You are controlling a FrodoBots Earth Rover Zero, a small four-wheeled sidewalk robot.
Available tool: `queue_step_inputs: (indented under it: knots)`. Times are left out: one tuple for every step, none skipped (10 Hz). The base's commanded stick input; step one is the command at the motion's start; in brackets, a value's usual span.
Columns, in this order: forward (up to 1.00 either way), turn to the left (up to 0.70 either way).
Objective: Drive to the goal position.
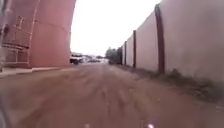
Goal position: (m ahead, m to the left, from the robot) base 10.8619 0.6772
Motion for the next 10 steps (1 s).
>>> queue_step_inputs:
  knots:
    - [0.70,0.00]
    - [0.70,0.00]
    - [0.70,0.00]
    - [0.70,0.00]
    - [0.70,0.00]
    - [0.70,0.00]
    - [0.70,0.00]
    - [0.70,0.00]
    - [0.70,0.00]
    - [0.70,0.00]
